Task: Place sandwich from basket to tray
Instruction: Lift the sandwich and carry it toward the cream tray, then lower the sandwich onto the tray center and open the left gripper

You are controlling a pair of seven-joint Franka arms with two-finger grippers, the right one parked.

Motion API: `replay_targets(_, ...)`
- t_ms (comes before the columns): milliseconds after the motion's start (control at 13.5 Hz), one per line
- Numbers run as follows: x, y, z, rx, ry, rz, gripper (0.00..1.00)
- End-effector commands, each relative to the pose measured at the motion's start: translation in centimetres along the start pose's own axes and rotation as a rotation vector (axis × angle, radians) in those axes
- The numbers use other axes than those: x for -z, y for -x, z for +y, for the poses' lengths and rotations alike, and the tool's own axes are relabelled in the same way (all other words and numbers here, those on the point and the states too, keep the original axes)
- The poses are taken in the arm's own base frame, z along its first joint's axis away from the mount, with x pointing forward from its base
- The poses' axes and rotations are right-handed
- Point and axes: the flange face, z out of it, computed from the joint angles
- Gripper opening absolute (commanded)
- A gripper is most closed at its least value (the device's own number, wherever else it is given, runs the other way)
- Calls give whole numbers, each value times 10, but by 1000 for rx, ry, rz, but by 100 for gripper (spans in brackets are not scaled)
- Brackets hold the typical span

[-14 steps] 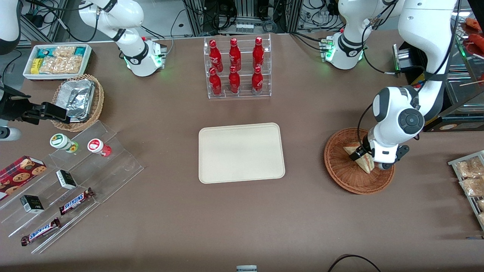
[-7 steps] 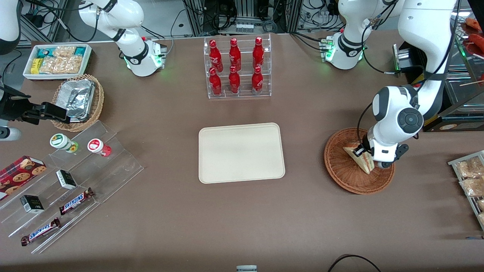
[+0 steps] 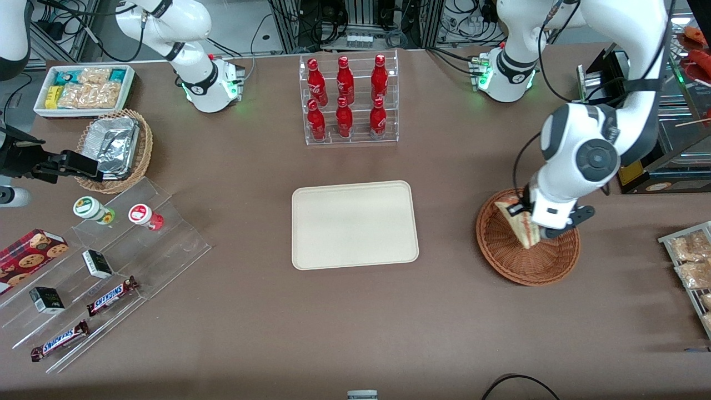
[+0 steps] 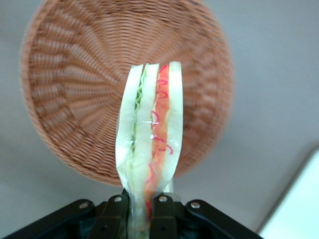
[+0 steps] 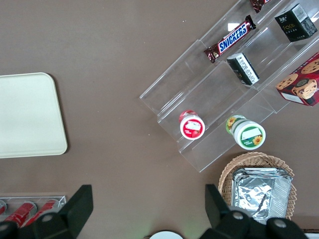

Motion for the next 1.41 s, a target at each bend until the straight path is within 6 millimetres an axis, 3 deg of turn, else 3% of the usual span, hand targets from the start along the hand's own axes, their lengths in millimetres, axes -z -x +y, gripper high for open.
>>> replay_targets(0,9,33,51,-121,-17,10,0)
replay_targets(519,4,115,184,-335,-34,1,0)
replay_targets(963,-12,166,278,-322,13,-58,0)
replay_targets(1333,-33,185,324,-311,33,-99,0)
